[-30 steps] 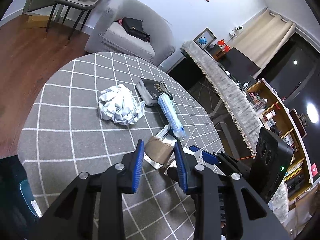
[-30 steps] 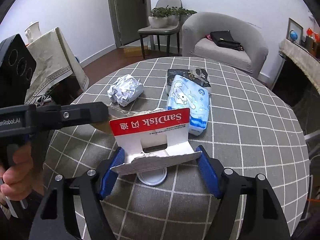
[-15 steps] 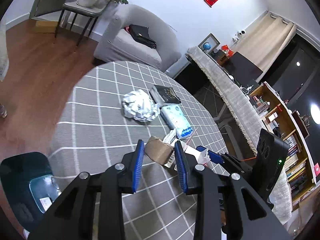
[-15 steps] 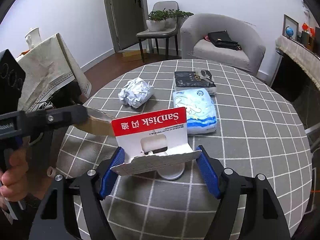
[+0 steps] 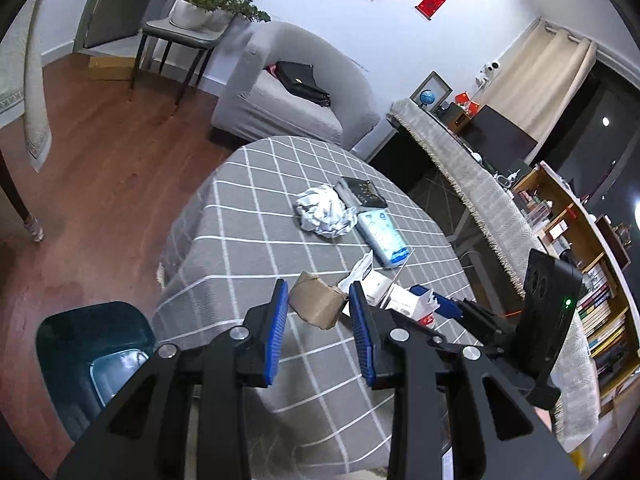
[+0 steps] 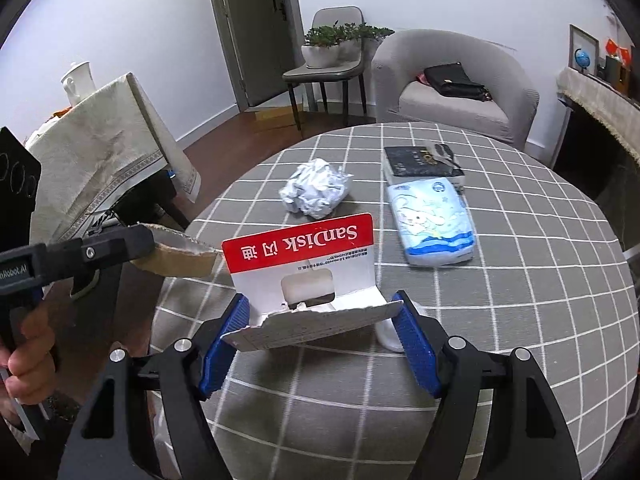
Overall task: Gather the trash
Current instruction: 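Carry both items over the teal bin while the left tool opens to drop the cardboard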
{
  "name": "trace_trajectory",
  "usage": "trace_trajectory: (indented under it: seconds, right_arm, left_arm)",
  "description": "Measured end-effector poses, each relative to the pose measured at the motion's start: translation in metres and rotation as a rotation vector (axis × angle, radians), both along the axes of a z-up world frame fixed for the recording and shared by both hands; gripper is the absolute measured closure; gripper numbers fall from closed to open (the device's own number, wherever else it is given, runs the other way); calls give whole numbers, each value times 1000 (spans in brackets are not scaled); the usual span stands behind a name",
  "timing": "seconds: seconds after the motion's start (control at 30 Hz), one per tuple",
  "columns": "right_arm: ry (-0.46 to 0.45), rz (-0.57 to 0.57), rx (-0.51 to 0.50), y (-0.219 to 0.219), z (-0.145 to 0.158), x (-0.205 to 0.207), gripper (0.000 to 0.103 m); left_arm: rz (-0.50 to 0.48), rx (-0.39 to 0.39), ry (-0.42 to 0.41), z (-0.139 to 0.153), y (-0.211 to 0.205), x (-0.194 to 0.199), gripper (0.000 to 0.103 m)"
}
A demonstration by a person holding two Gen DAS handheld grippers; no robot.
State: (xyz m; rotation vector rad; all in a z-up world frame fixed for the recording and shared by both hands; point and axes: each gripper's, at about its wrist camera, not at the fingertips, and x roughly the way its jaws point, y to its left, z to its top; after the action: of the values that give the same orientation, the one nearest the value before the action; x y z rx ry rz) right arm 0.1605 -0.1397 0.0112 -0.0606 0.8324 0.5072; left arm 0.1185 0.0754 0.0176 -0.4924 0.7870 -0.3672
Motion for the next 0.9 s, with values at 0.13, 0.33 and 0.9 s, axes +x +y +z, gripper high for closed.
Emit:
trace_trajectory:
  seconds: [0.13,0.33,0.9]
  right_arm:
    - [-4,5,27,6,4,-4,29]
    - [-18,24,67,20,10,-9,29]
    - [-15,136,131,95,17,-11,29]
  left_arm:
    - [11,39,2,0,9,-8,70]
    - [27,117,-7,-1,23,-19,70]
    - [60,314,54,-27,71,-38,70]
